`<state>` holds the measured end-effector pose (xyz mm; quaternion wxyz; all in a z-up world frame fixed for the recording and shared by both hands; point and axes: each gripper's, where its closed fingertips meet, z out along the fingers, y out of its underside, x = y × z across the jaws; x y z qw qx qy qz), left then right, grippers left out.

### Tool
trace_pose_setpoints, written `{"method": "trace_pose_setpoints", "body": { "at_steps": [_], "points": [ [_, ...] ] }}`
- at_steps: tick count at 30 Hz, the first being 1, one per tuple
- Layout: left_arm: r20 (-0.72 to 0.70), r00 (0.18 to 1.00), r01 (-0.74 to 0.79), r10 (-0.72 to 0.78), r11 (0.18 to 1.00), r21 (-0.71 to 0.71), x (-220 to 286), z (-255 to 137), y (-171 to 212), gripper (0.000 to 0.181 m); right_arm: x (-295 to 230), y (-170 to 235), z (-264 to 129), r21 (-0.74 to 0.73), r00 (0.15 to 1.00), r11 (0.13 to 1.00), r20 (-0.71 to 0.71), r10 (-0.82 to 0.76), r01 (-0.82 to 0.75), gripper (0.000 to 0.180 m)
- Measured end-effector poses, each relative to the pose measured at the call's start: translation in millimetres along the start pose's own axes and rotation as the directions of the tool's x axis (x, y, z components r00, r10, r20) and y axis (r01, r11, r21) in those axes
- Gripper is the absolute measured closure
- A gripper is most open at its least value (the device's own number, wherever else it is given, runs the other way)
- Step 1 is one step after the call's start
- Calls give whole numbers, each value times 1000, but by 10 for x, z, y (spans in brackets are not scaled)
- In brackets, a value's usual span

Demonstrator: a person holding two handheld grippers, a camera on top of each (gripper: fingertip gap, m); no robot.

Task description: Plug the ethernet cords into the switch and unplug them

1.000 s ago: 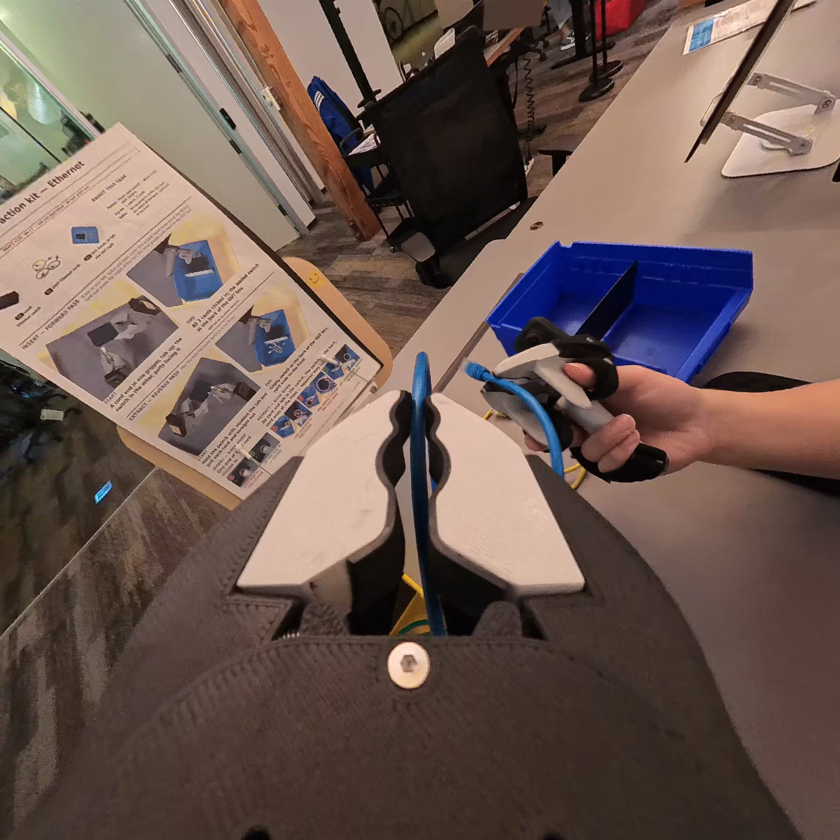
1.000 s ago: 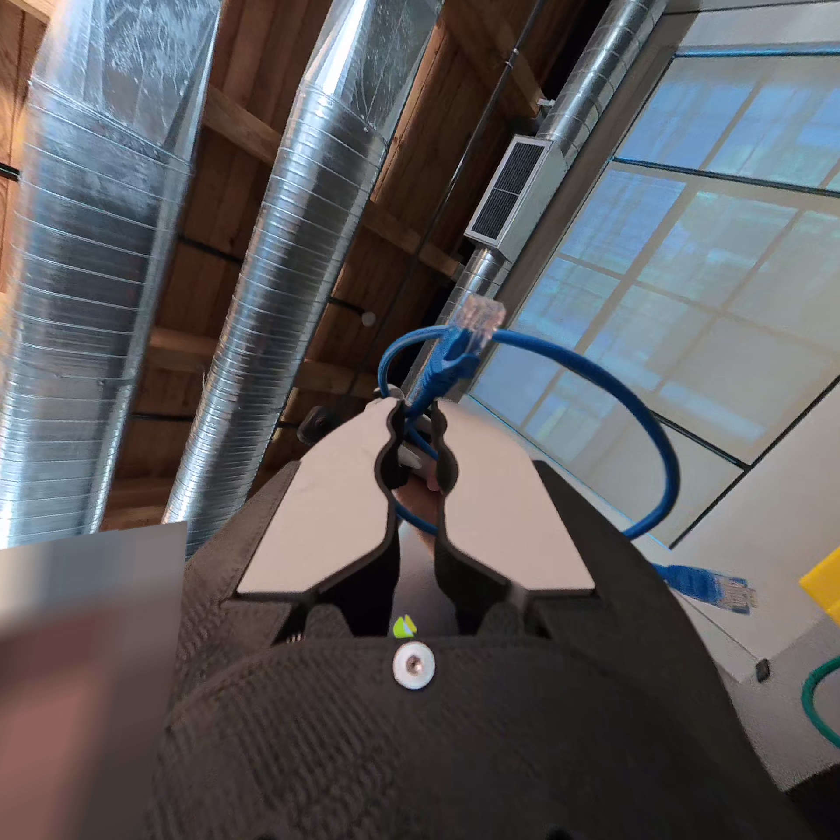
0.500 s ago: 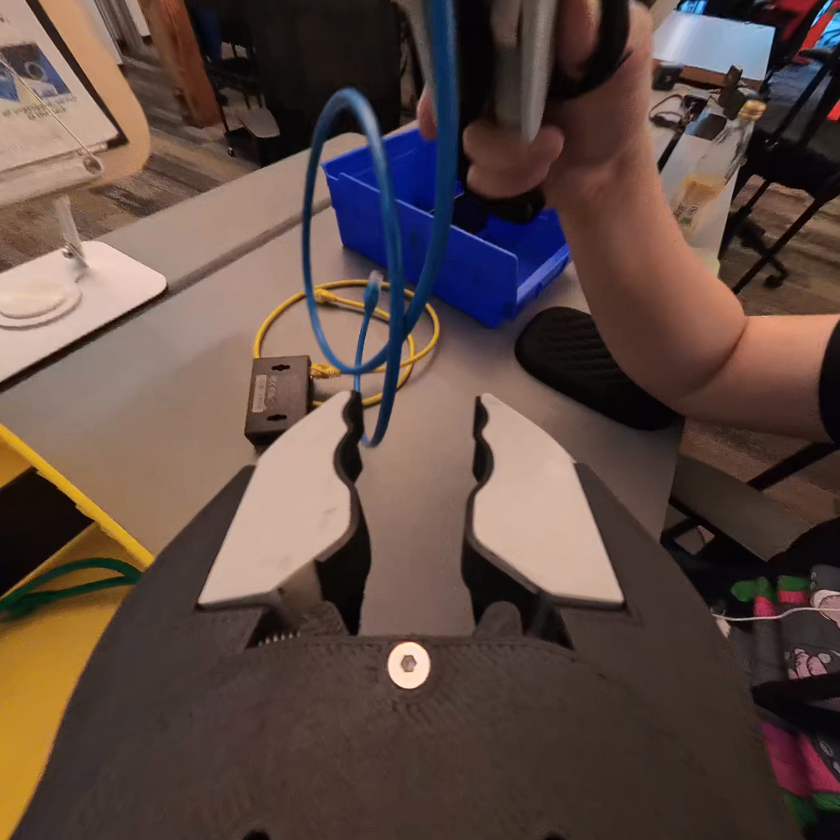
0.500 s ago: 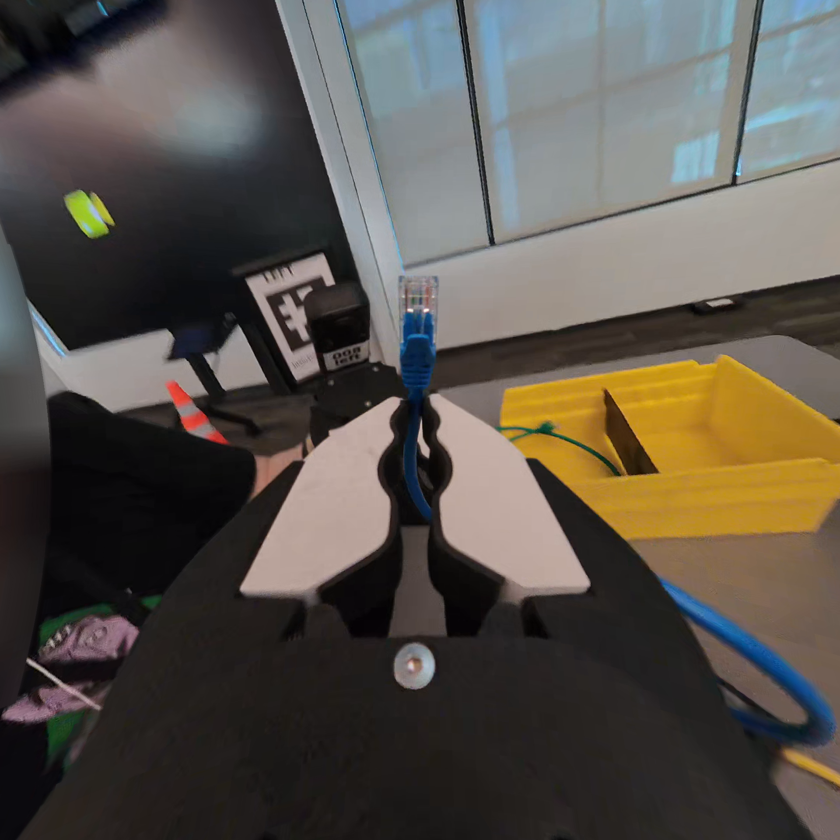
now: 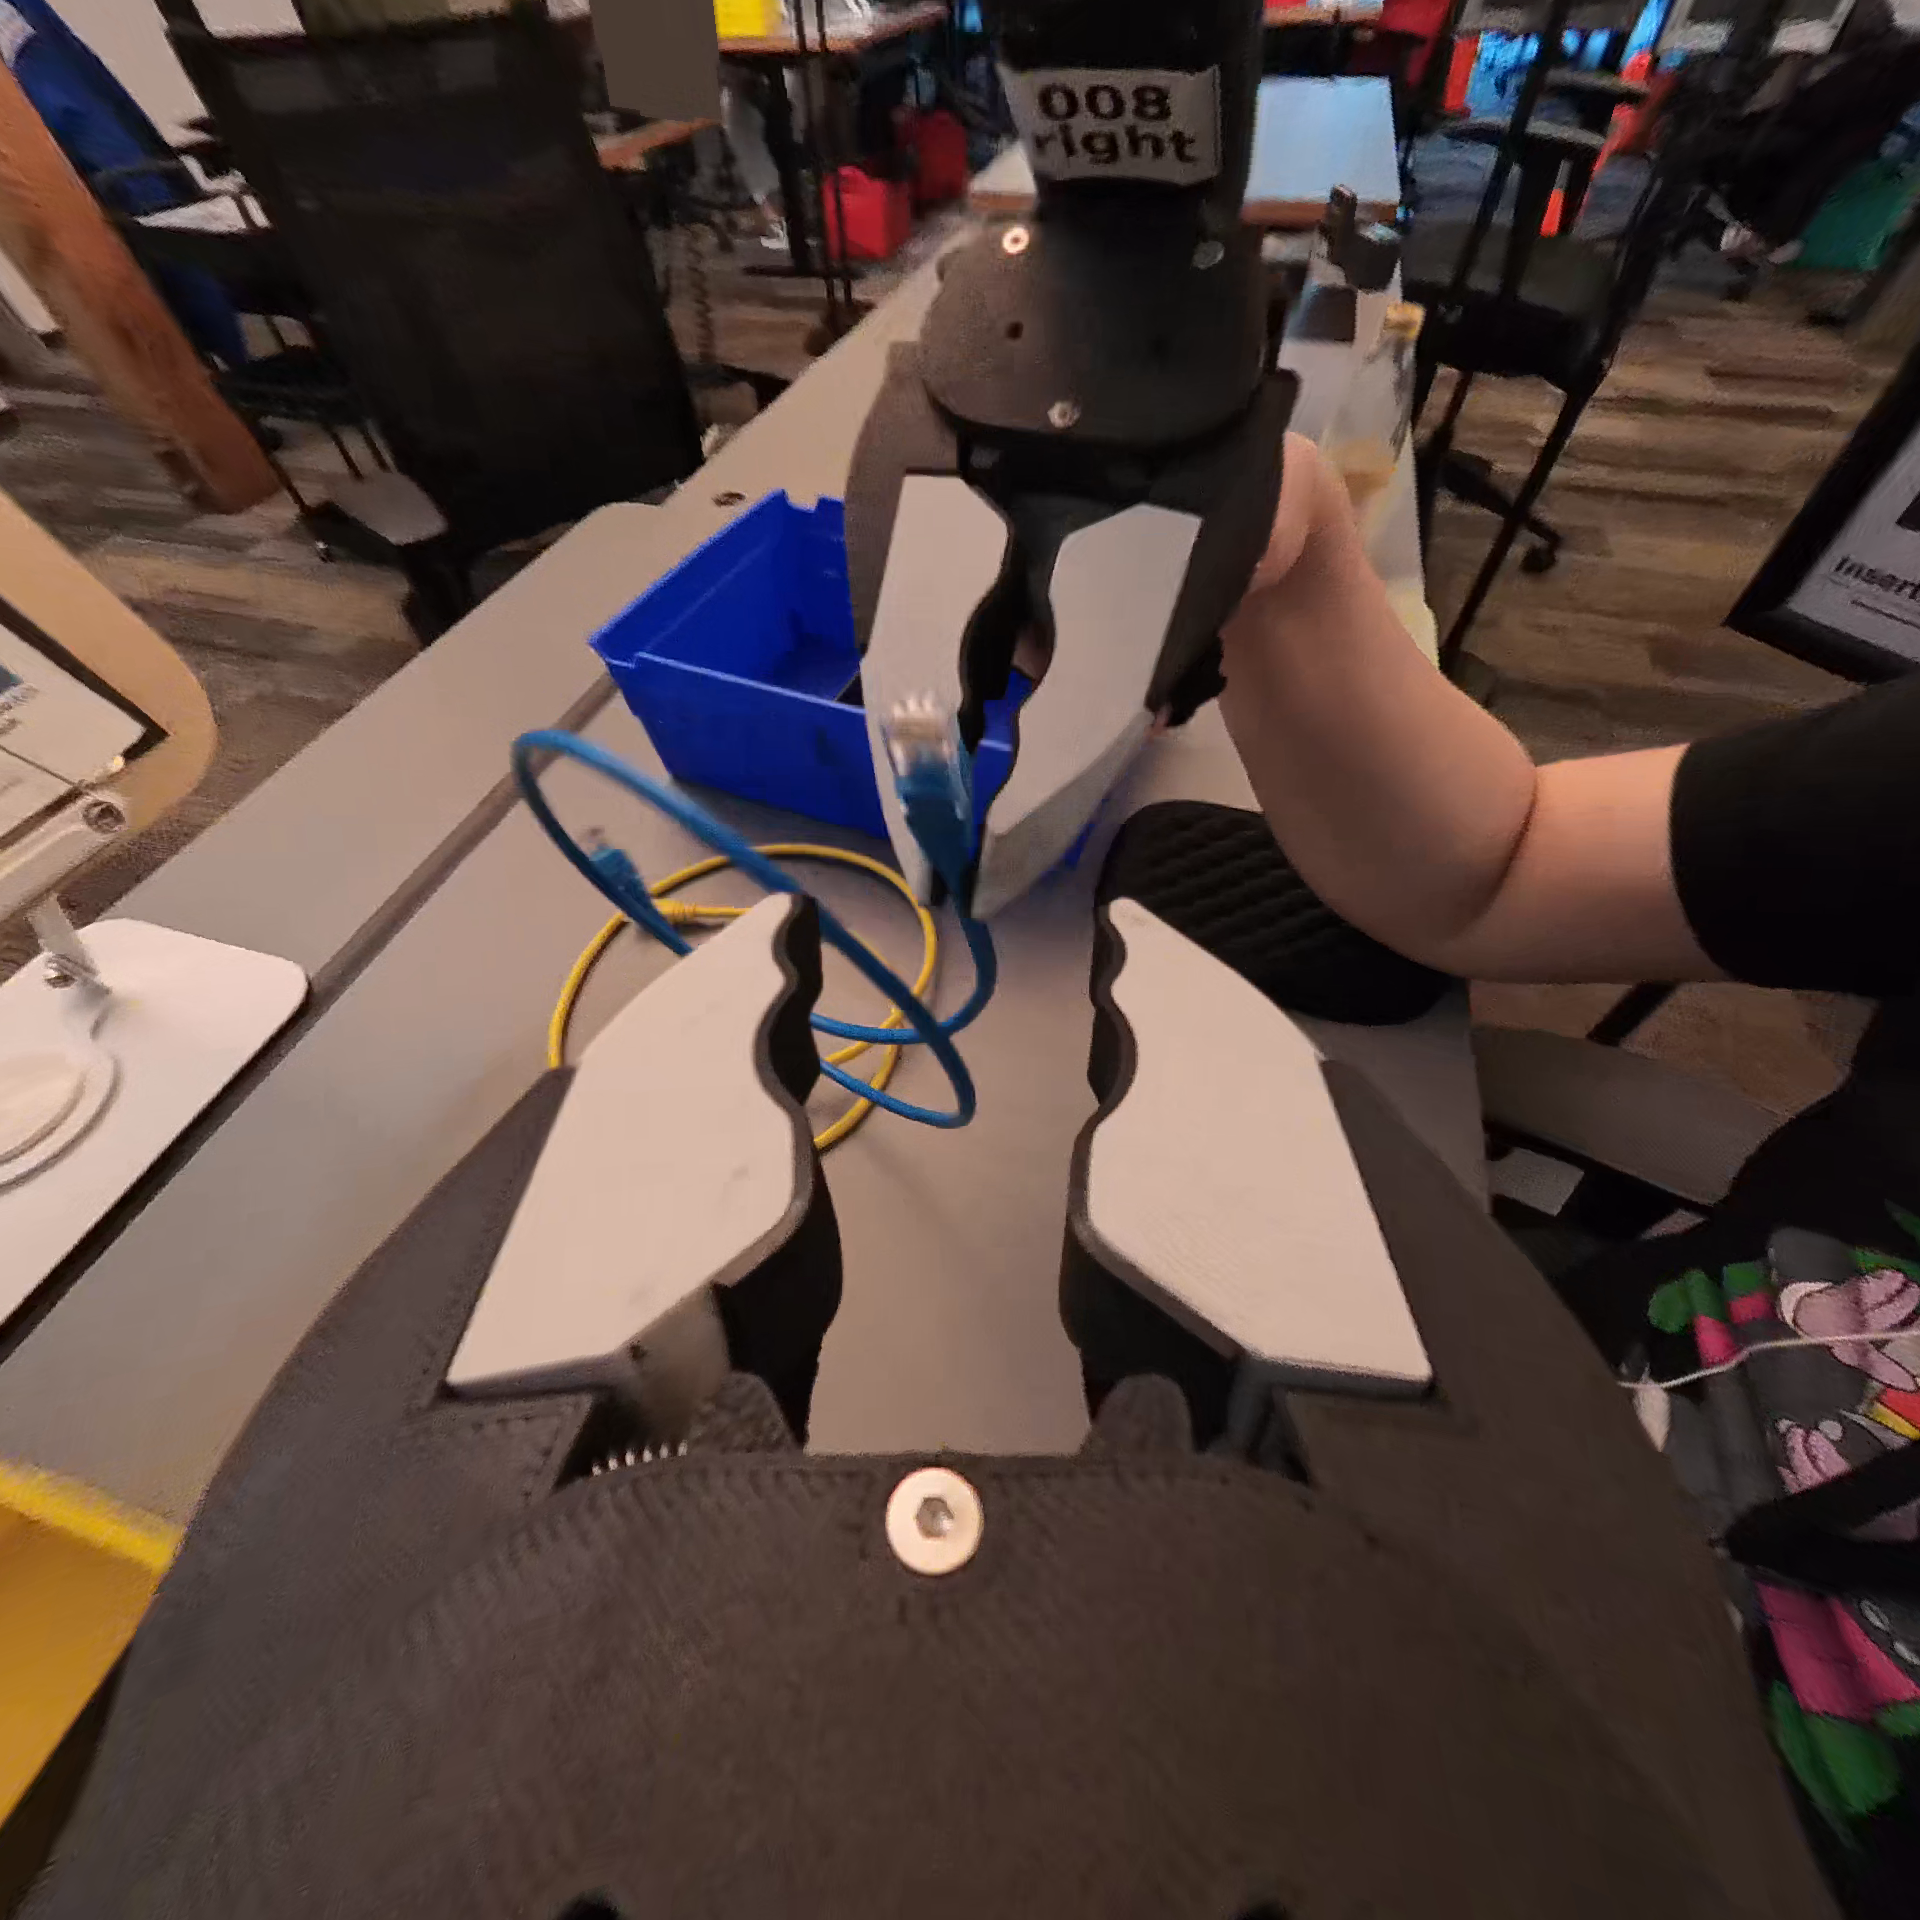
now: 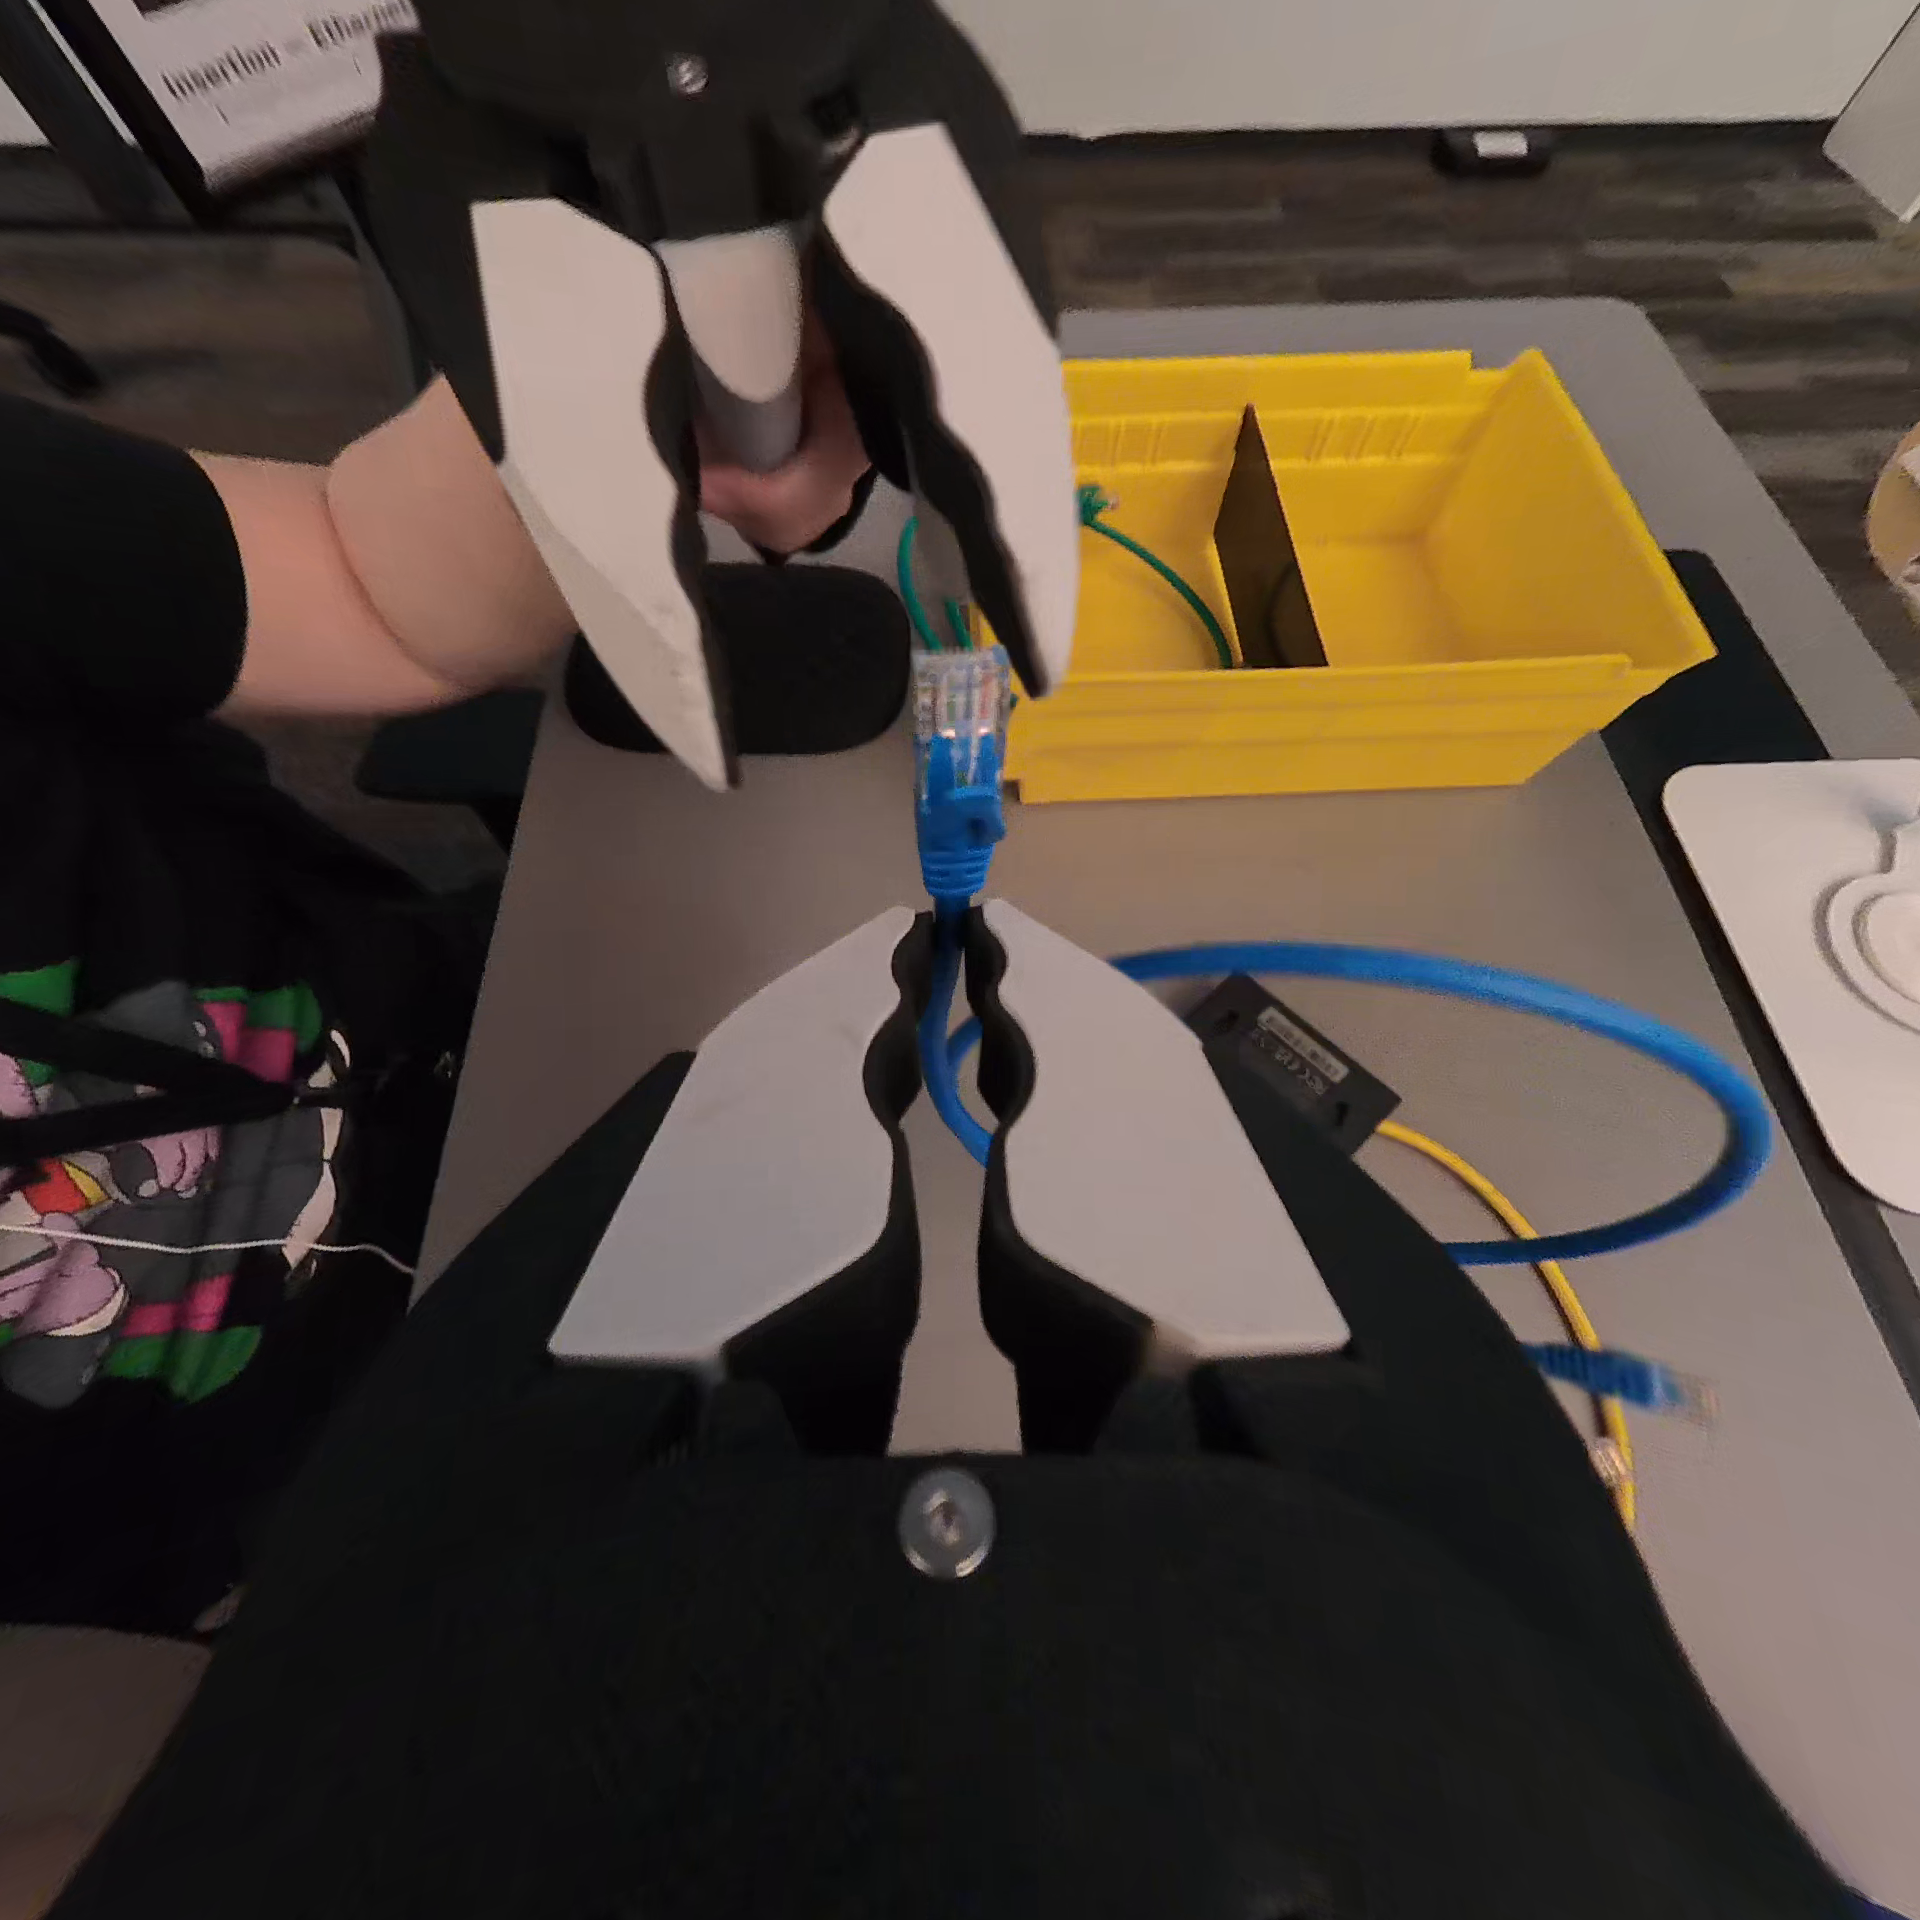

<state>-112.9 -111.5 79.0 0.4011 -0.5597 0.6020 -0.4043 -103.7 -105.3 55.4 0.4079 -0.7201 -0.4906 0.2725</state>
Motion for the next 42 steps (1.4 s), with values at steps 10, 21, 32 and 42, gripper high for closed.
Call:
{"method": "trace_pose_setpoints", "body": {
  "at_steps": [10,21,32,42],
  "points": [
    [-177,984,-19,0,995,-102,-33,301,91,169,33,216,130,-123,999,992,0,-32,32,173],
    [25,985,160,-169,965,208,-711,-39,-412,169,141,-632,-359,317,916,895,-350,-198,314,152],
    [-136,965,262,-225,879,398,-674,-323,-567,169,329,-777,462,784,966,604,-19,258,-146,136],
    [-230,958,244,-171,907,344,-432,-224,-550,169,297,-817,-199,913,983,366,154,98,-179,153]
  ]
}}
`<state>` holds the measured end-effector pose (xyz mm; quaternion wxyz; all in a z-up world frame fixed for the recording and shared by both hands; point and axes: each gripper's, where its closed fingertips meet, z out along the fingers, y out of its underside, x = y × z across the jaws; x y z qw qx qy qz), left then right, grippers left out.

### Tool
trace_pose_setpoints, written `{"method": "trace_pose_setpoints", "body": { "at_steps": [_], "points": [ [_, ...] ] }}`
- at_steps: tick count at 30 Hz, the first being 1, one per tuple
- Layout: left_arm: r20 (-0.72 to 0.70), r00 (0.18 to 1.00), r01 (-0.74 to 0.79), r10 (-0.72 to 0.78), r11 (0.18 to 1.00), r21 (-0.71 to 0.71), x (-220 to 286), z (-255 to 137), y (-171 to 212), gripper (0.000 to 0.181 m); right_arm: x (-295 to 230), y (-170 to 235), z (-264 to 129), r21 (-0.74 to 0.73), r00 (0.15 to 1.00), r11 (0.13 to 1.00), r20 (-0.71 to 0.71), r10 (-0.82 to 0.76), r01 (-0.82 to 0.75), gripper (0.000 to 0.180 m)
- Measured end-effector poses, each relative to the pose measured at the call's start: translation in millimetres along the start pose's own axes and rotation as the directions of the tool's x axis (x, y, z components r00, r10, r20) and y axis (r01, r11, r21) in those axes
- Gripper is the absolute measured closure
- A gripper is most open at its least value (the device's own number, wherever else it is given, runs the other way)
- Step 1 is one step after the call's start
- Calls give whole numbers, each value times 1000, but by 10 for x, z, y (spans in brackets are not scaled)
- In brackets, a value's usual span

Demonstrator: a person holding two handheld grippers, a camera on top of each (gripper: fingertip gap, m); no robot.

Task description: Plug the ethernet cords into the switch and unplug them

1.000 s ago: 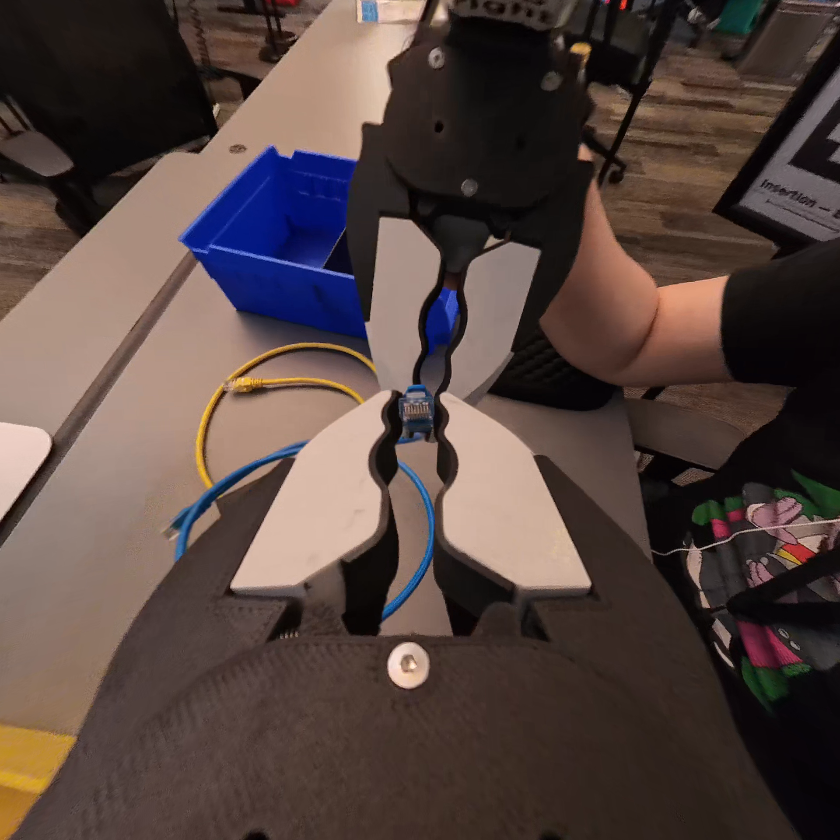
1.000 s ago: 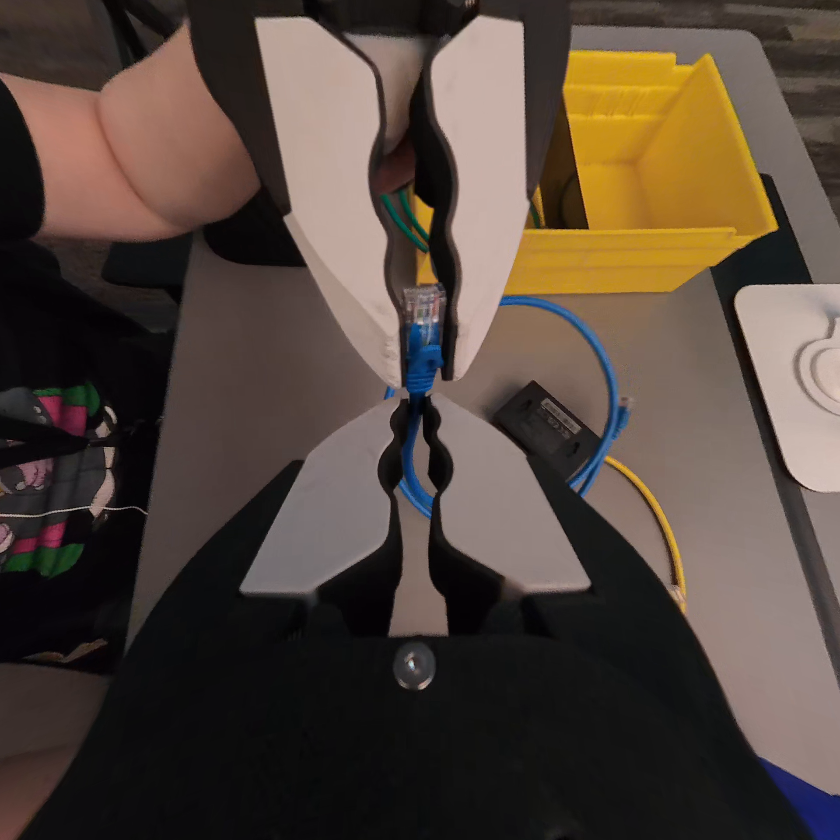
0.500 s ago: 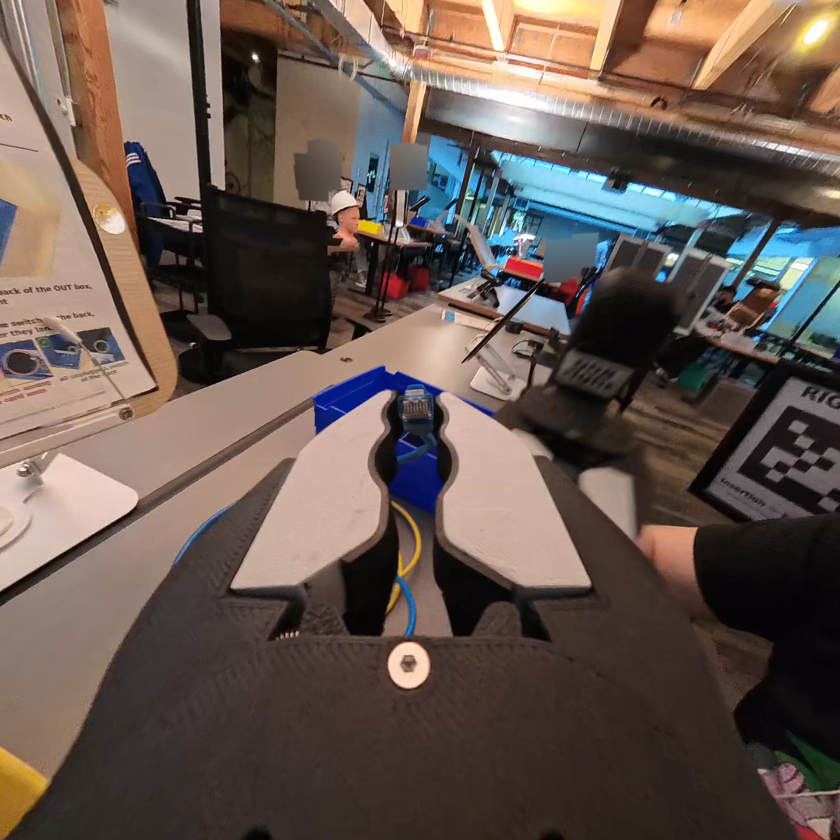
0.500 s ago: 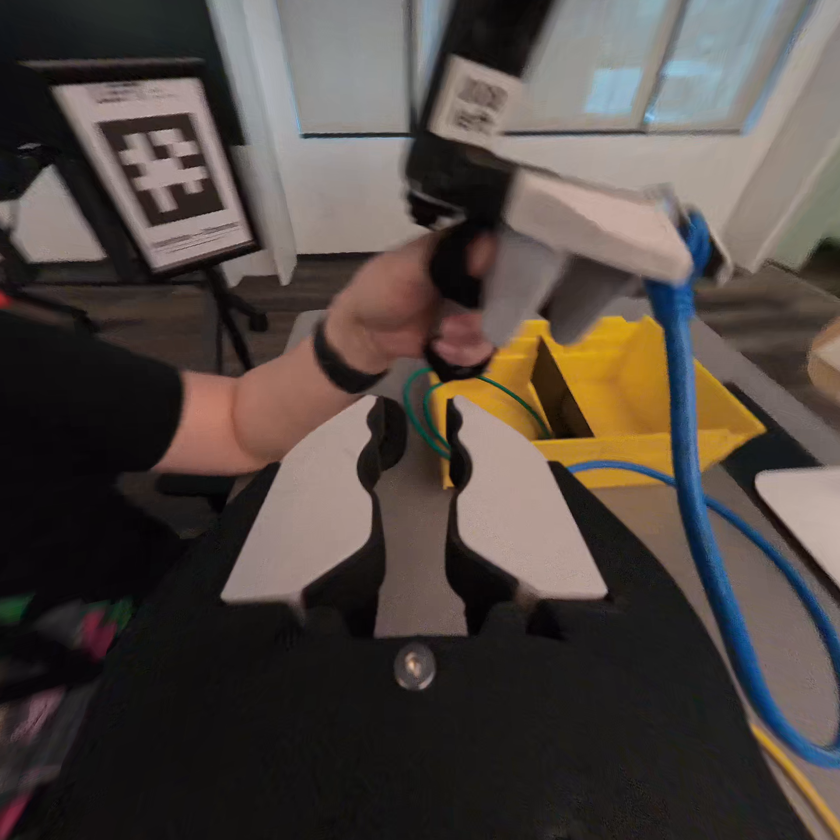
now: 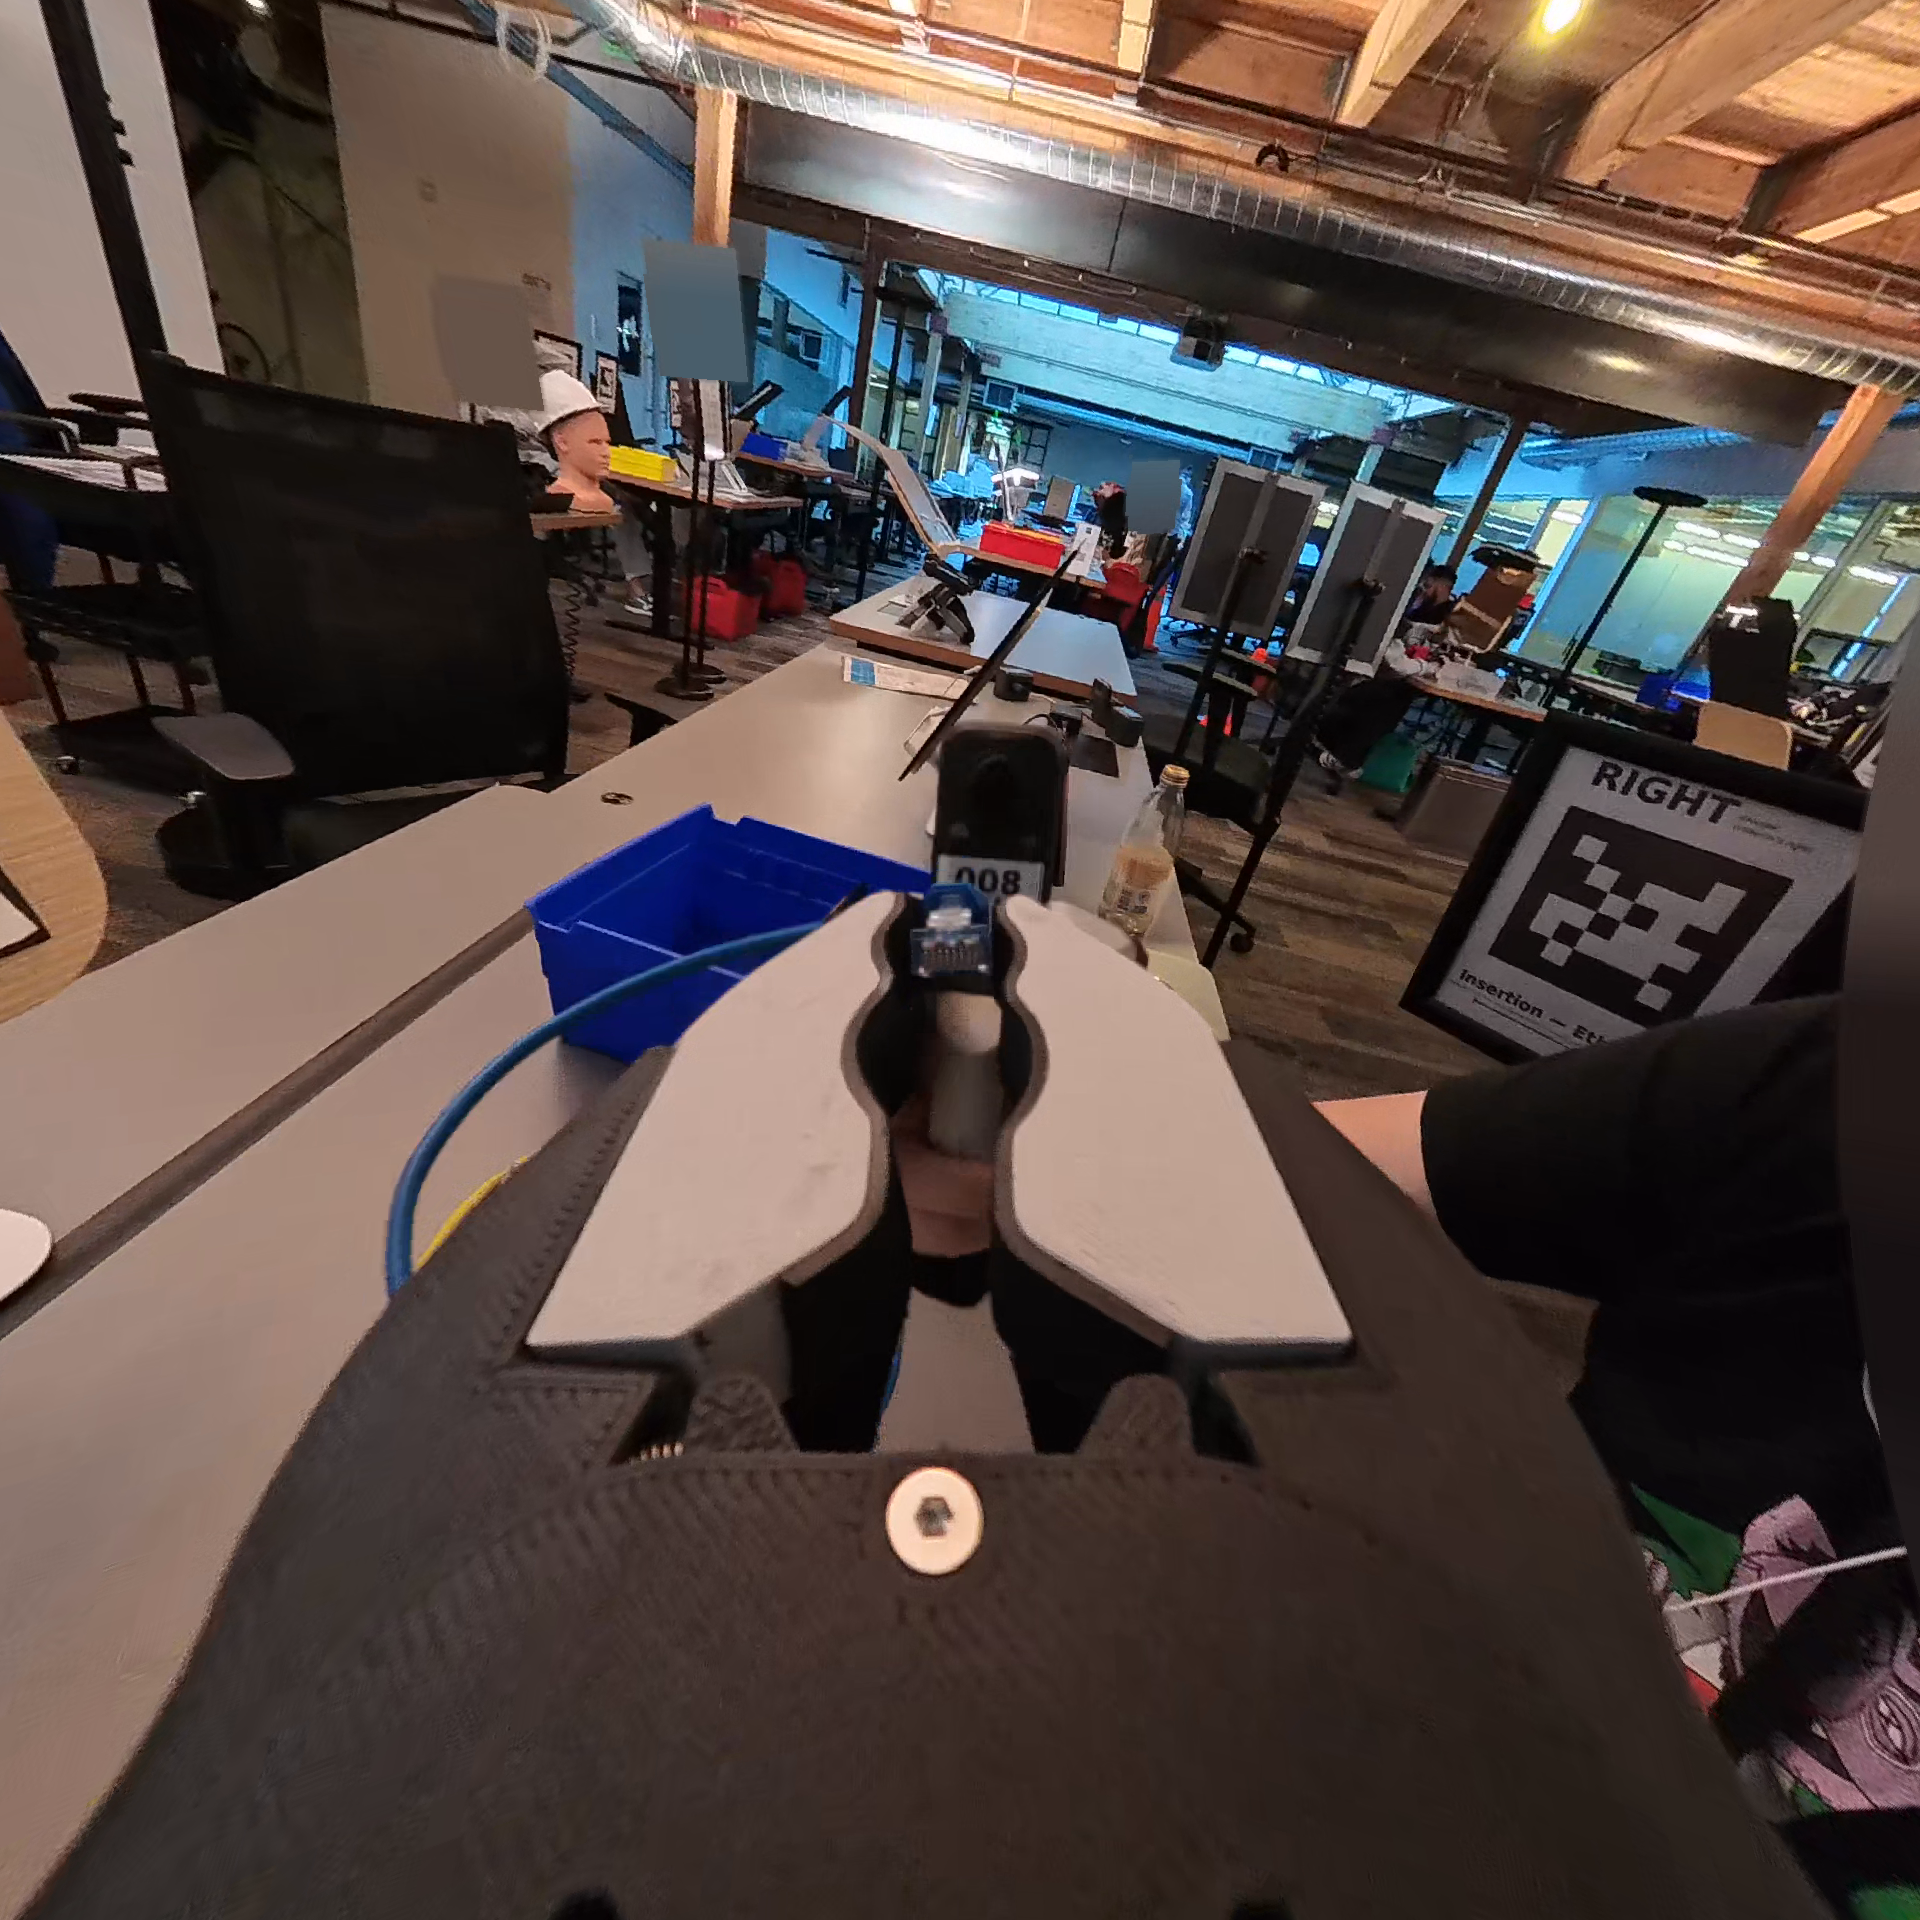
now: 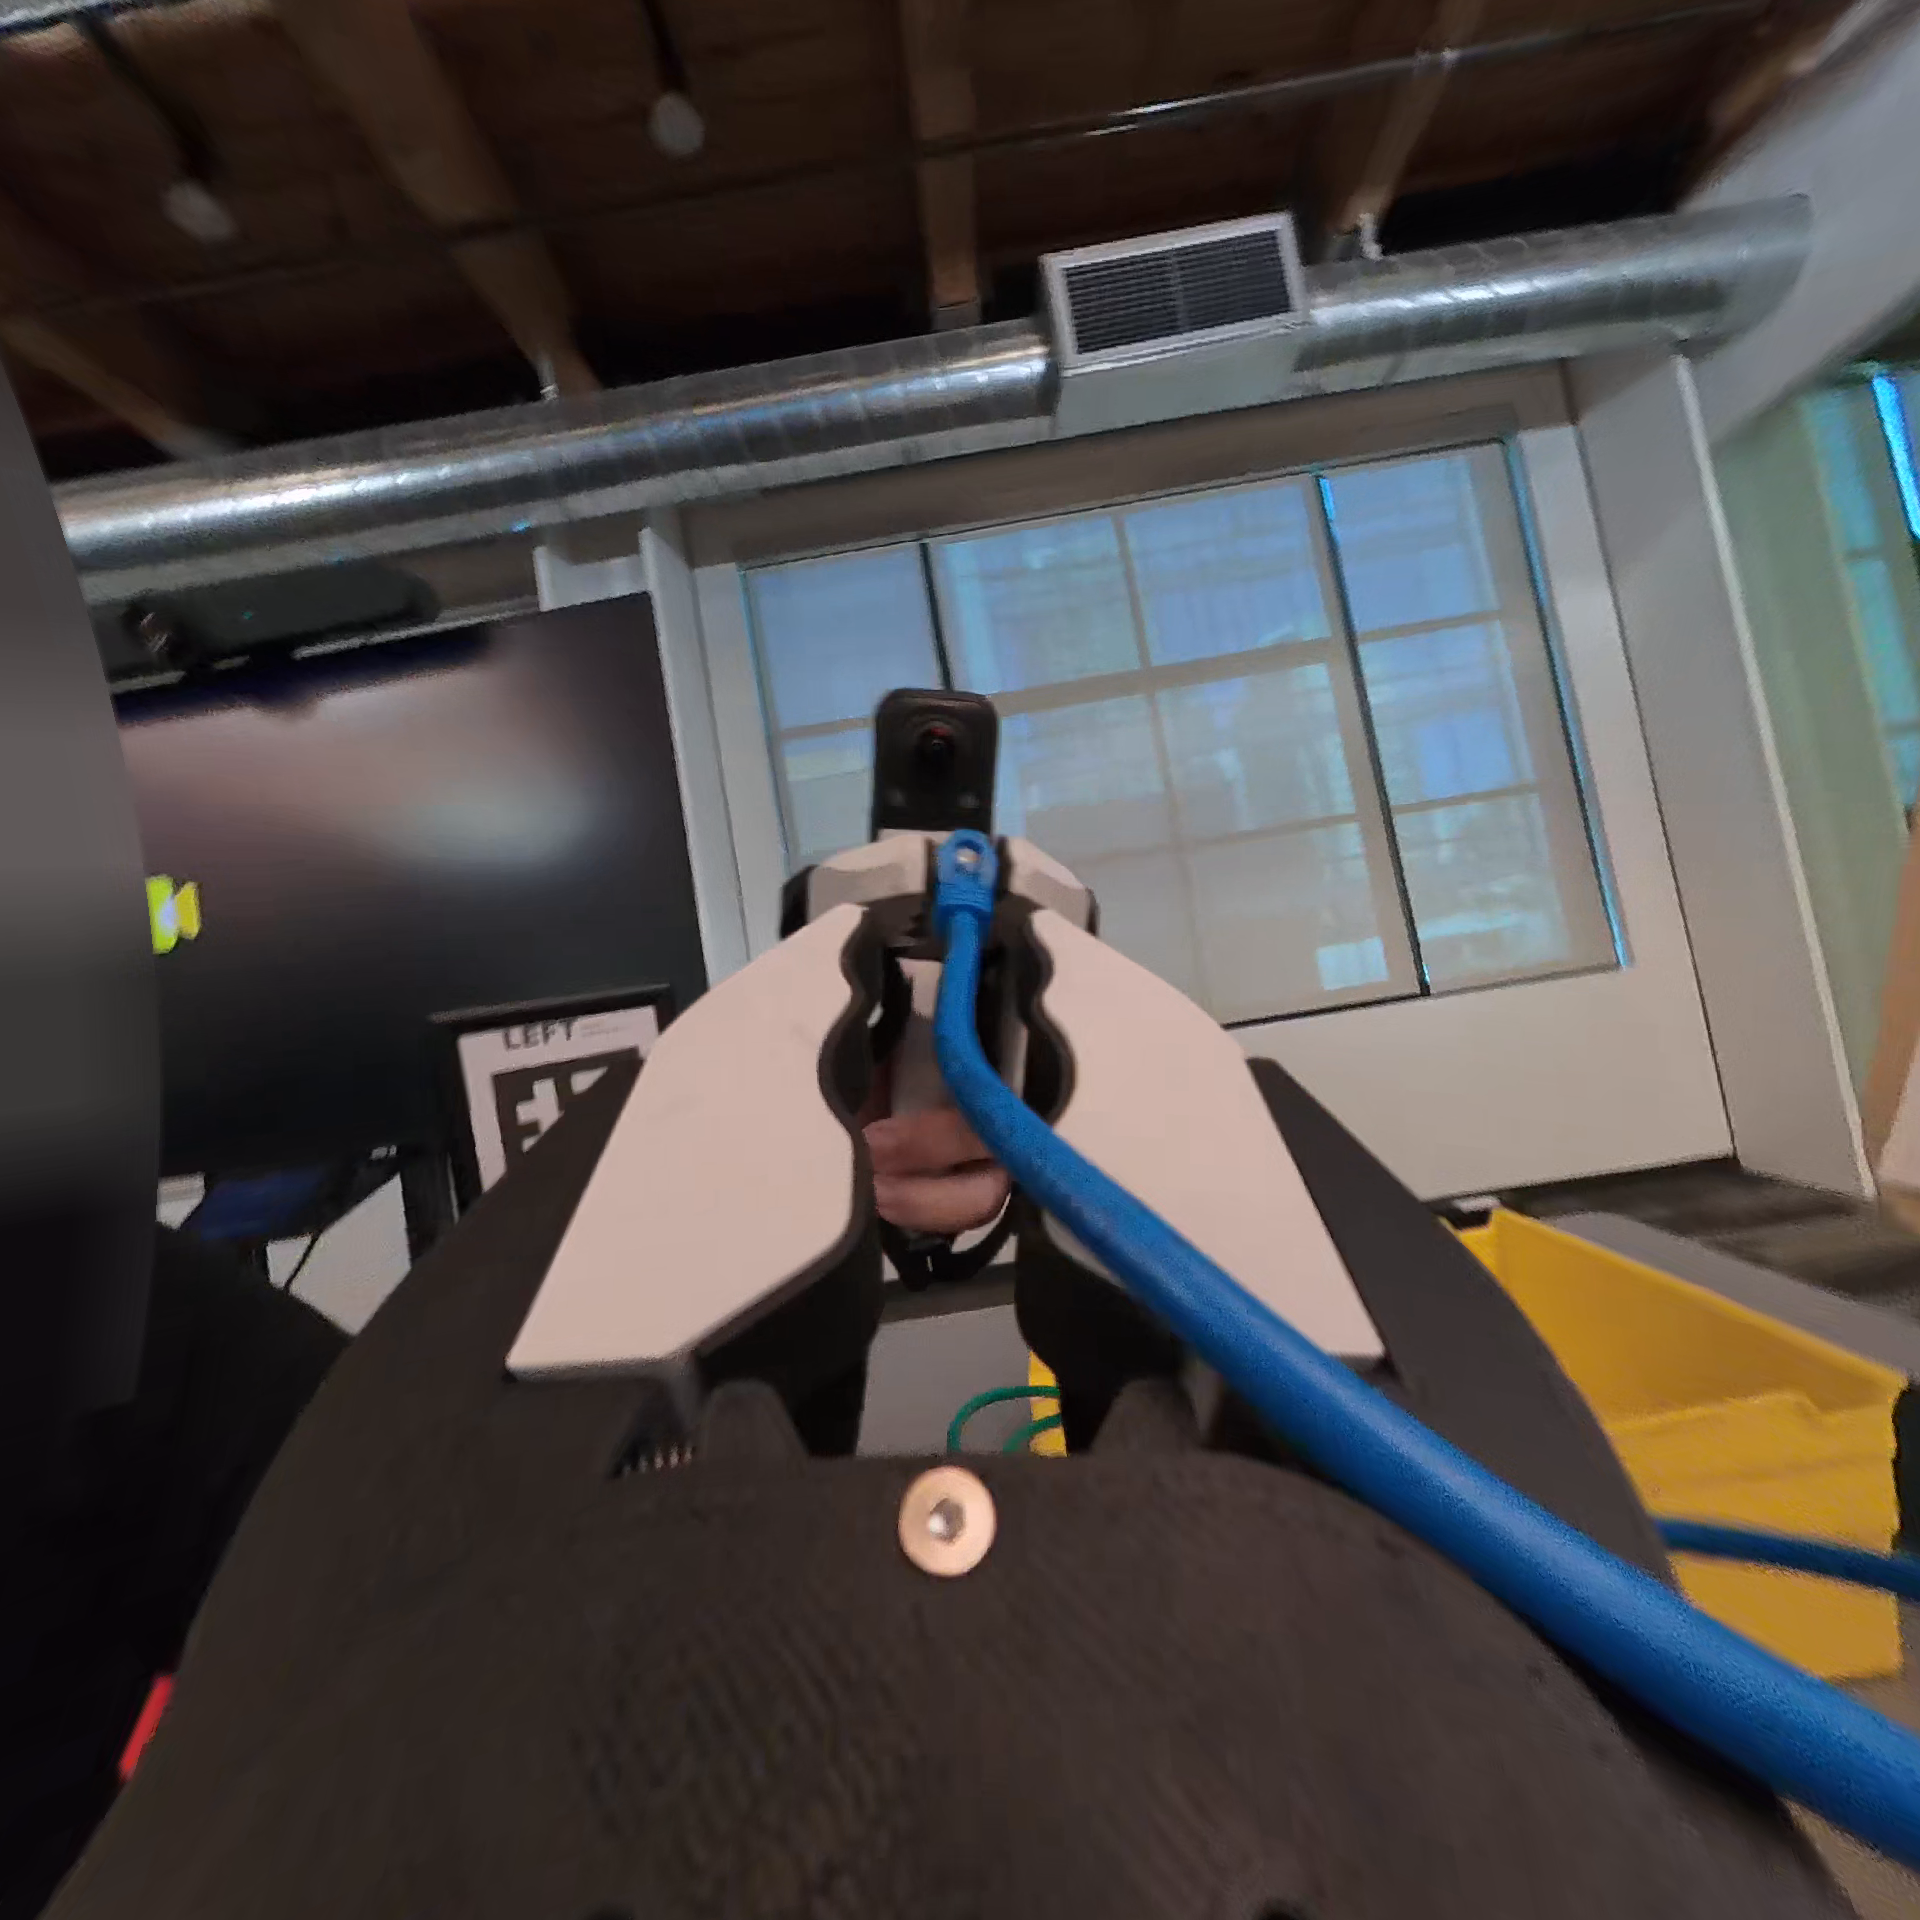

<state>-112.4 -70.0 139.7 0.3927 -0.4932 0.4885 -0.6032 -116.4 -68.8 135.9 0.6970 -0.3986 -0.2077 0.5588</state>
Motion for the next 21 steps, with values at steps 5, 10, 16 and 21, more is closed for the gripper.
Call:
{"method": "trace_pose_setpoints", "body": {
  "at_steps": [5,10,16,21],
  "points": [
    [-8,1000,-18,17,1000,-20,28,18,37,168,-21,-18,-22,-90,999,995,23,-40,42,168],
    [8,1000,-22,22,999,-48,-4,22,81,169,25,20,-29,-177,999,984,30,14,-8,170],
    [5,999,-51,52,994,-92,13,27,139,169,10,67,-56,-275,998,960,53,-37,50,171],
    [9,993,-115,116,988,-104,33,24,147,167,-35,49,-69,-305,975,927,68,-209,220,171]
  ]
}}
